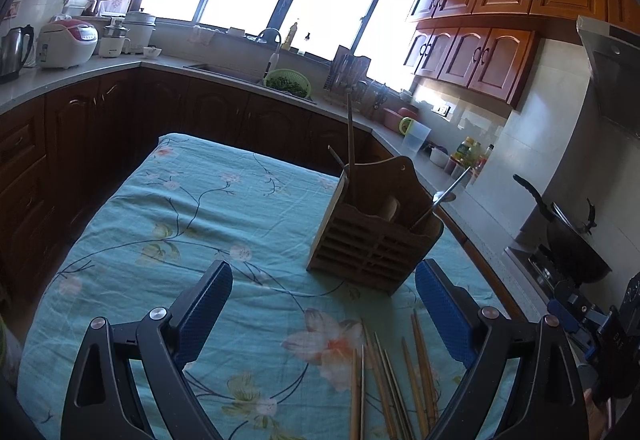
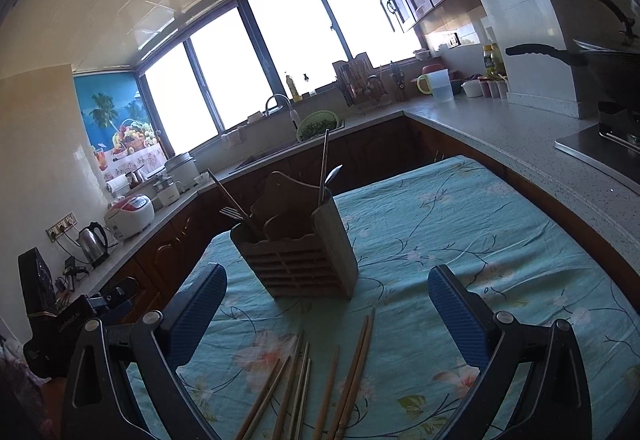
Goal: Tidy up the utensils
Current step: 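Grasp a wooden chopstick with the left tool while the right tool grasps another wooden chopstick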
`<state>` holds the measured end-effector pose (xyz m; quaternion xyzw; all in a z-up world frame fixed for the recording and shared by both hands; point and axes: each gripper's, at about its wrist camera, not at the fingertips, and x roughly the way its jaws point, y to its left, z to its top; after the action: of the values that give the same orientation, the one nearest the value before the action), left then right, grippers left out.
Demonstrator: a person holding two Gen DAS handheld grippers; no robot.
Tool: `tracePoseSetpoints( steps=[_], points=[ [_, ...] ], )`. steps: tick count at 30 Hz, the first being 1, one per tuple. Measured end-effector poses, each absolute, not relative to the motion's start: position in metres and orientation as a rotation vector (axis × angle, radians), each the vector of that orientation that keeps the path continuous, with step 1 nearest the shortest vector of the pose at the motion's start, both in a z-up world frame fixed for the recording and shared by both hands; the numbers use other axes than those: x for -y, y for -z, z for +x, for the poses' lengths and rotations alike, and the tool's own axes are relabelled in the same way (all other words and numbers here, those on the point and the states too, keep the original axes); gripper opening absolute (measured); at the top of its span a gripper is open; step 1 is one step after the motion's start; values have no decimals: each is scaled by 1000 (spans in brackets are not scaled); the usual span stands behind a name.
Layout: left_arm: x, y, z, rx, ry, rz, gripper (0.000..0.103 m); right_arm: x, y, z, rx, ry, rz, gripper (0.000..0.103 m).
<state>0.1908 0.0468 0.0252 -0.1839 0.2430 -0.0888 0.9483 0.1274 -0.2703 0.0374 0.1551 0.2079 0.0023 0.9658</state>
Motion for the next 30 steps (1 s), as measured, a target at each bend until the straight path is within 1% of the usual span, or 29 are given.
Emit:
tracePoseSetpoints(
  steps=[11, 16, 18, 20, 21, 23, 25, 28, 30],
  points=[
    [-40, -11, 177, -597, 172, -341, 93, 272, -4, 117, -509, 15, 305, 102],
    [-31, -10, 182, -655, 173, -301, 92, 274, 4, 121, -537, 20, 304, 100],
    [-25, -10, 186, -682, 183, -276, 92, 274, 6, 123, -546, 25, 297, 96],
    [-18, -8, 190, -710, 189, -243, 92, 274, 9, 125, -565, 25, 298, 88],
    [-14, -7, 193, -723, 193, -225, 90, 275, 11, 127, -574, 26, 301, 86],
    [-7, -4, 198, -749, 208, -197, 86, 275, 14, 130, -593, 31, 301, 76],
    [0, -1, 205, -777, 223, -181, 78, 276, 17, 133, -612, 35, 305, 71],
    [8, 4, 212, -814, 237, -155, 70, 276, 22, 138, -640, 35, 302, 63],
    [14, 8, 217, -835, 241, -137, 67, 276, 25, 141, -656, 36, 295, 58]
  ],
)
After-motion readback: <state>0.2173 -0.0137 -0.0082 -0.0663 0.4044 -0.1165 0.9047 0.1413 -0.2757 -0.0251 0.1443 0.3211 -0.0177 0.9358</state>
